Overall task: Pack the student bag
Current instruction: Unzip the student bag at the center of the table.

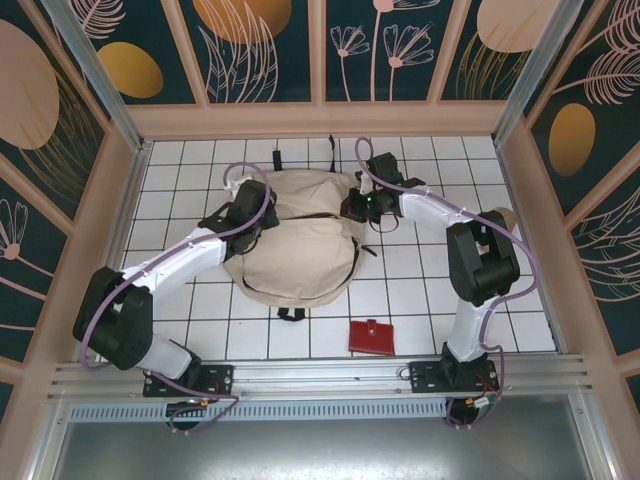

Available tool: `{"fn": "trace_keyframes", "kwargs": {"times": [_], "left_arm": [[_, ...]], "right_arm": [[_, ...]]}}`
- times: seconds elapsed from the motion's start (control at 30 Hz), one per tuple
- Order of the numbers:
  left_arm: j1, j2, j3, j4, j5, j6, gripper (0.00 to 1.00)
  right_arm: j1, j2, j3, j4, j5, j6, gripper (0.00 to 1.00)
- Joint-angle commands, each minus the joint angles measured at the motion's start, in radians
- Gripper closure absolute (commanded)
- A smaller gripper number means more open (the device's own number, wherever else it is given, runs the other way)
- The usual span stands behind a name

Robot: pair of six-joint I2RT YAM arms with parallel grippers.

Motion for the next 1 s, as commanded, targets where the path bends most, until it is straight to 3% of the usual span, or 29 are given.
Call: {"fn": "trace_keyframes", "kwargs": {"times": [0.0,0.27,0.53,0.57,0.63,0.7,0.87,0.97], "left_arm": [[0.064,-0.022,-0.067,0.031,0.012,-0.003,1.00],[0.136,0.005,-0.095,0.053,0.038,0.007,1.00],[0.147,0.047,-0.051,0.049,0.100,0.020,1.00],[0.147,0.047,-0.041,0.037,0.119,0.018,0.93],[0.147,0.024,-0.032,0.032,0.166,0.015,0.61],[0.147,-0.011,-0.036,0.029,0.186,0.013,0.42],[0.147,-0.110,-0.057,-0.006,0.172,0.024,0.26],[0.147,-0.168,-0.091,-0.004,0.162,0.032,0.17]], "right_arm": [[-0.021,-0.012,-0.011,-0.046,0.077,-0.023,1.00],[-0.021,-0.007,-0.013,-0.049,0.082,-0.026,1.00],[-0.020,-0.007,0.014,-0.071,0.038,-0.057,0.97],[-0.015,-0.013,0.025,-0.082,0.014,-0.078,0.92],[-0.002,-0.052,0.038,-0.100,0.037,-0.104,0.74],[0.001,-0.100,0.036,-0.121,0.091,-0.119,0.58],[-0.027,-0.238,-0.030,-0.151,0.282,-0.116,0.37],[-0.065,-0.315,-0.114,-0.152,0.505,-0.094,0.26]]}}
